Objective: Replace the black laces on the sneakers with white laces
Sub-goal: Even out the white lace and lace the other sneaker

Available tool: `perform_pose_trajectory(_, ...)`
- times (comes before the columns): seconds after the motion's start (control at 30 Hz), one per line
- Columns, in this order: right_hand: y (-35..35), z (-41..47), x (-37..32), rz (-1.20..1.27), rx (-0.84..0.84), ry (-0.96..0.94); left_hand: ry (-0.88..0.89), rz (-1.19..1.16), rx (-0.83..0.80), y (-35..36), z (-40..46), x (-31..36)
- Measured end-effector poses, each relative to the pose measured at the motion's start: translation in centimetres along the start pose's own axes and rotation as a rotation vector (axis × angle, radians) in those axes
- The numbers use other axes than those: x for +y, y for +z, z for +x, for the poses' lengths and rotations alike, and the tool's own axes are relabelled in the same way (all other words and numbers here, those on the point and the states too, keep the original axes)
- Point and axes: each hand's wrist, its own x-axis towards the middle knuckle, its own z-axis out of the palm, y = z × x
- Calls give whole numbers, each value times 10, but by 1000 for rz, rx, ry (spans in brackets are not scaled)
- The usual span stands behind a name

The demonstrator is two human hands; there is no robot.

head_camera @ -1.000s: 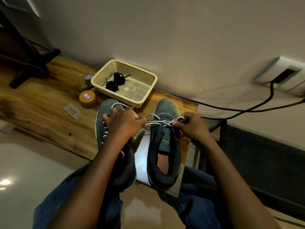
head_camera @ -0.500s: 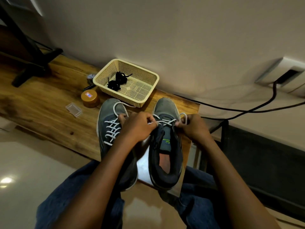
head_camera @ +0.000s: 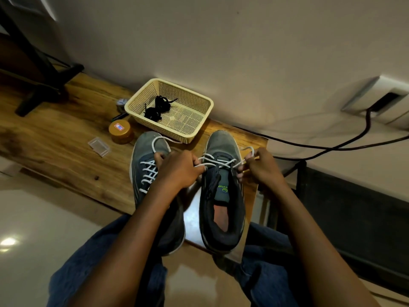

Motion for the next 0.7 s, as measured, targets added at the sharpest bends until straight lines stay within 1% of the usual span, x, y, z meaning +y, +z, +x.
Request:
perform_pose_trajectory(0.1, 2, -4, 0, -196, -36, -60, -17, -6, -19, -1, 0, 0)
perform_pose_trajectory(0.13, 3, -3, 0, -209, -22, -59, -21, -8, -26, -1, 0, 0)
perform_pose_trajectory(0.27, 1, -1, -3, -27, 19, 13, -19, 16, -38, 0, 0, -1)
perform_pose_trajectory(0.4, 3, -2, -3, -168, -21, -29, -16, 18, -38, 1, 0, -1)
perform_pose_trajectory(0.43, 3, -1, -2, -163, -12, -21, -15, 19, -38, 1, 0, -1)
perform_pose_trajectory(0.53, 0, 3, -4, -29, 20, 33, -18, 26, -39, 1, 1, 0)
perform_pose_trajectory(0.7, 2, 1, -3, -1, -19, 55, -19, 36, -40, 1, 1, 0)
